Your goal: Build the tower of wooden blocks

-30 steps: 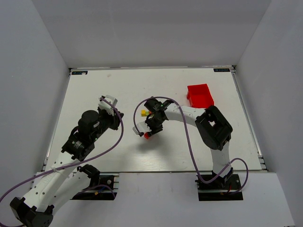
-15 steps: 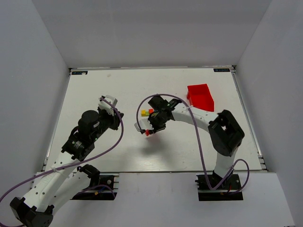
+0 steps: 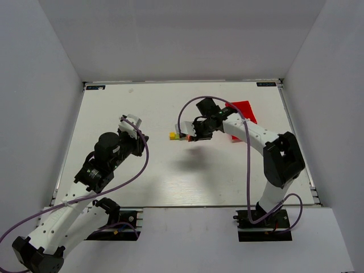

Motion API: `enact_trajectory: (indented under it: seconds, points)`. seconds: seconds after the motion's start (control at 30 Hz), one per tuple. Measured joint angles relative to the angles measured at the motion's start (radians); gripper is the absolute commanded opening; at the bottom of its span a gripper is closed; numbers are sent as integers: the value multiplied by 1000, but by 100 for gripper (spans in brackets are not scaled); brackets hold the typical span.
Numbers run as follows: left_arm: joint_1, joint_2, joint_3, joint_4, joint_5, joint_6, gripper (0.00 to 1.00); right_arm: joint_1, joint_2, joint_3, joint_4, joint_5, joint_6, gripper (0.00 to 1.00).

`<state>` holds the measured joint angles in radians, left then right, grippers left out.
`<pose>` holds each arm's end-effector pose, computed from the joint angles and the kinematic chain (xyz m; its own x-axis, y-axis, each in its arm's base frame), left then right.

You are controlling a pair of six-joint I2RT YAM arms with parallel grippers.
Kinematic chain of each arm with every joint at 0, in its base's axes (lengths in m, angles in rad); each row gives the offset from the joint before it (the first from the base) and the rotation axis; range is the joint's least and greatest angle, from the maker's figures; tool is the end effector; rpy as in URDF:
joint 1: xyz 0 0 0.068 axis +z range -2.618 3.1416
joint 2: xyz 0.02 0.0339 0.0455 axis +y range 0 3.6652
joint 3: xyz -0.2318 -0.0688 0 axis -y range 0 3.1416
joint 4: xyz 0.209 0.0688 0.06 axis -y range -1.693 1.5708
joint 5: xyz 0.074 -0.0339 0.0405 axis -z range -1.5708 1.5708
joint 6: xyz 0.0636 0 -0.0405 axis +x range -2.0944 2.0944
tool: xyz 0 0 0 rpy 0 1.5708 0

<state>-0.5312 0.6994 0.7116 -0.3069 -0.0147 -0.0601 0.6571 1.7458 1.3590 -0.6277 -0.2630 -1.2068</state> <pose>0.1579 -0.0917 0.2853 -0.2797 0.0947 -0.9554 0.4785 0.8765 -0.0532 0.2655 0.2257 0.2035 0.4134 -0.8208 -0.3943 -0.8770 -0.2424 -0.4148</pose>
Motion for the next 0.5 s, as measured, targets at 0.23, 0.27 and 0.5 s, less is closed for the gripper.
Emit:
enact_trajectory:
  seconds: [0.23, 0.27, 0.5]
  points:
    - [0, 2, 0, 0, 0, 0, 33, -41, 113, 120, -2, 3, 0, 7]
    - [0, 2, 0, 0, 0, 0, 33, -43, 127, 140, -3, 2, 1, 7]
    - [0, 2, 0, 0, 0, 0, 33, -55, 214, 246, -4, -6, 17, 9]
